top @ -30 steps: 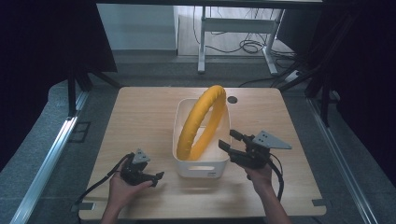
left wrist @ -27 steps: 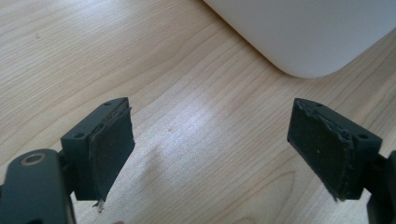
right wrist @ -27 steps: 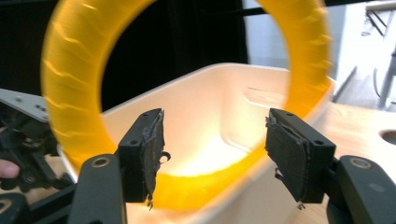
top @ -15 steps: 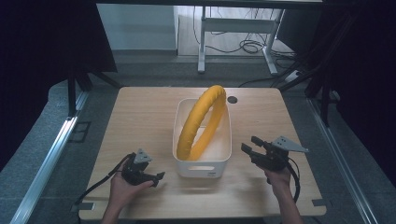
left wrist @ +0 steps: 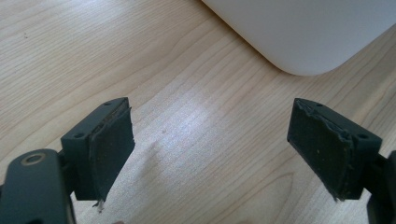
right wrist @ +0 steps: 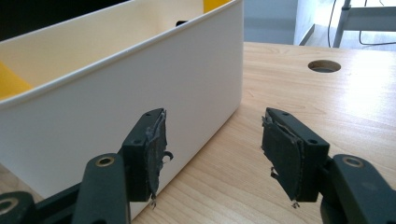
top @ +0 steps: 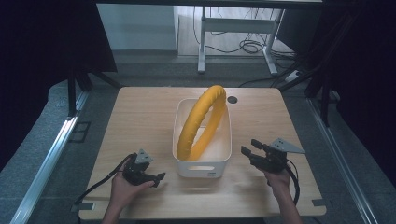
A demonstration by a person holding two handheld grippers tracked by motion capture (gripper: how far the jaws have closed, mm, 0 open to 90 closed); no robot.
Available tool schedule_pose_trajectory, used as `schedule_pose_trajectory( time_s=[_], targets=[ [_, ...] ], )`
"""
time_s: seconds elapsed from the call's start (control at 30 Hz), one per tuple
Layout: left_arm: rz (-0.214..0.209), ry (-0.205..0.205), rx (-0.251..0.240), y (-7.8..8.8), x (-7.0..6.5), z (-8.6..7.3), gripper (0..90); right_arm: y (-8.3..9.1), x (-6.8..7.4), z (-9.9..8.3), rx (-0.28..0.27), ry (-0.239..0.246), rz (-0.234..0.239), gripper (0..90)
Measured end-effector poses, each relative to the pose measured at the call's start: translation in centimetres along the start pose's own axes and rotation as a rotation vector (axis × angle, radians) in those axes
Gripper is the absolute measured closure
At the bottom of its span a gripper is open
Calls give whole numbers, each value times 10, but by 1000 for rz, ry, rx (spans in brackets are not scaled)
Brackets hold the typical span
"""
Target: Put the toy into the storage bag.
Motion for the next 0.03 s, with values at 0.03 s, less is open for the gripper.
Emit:
schedule_pose_trajectory(
  time_s=[0.03],
  targets=[
    [0,0,-2,0,0,0,148,-1,1,-2,14,11,-1,397]
  ],
)
Point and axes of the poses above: each handheld gripper's, and its own axes: y roughly backward along the jaws, z roughly out of its top, x roughly to its left, the point moved 6 cm from there along -y, roughly forward along the jaws, and after that the axes turned 3 degrees about y, right-handed, at the moved point
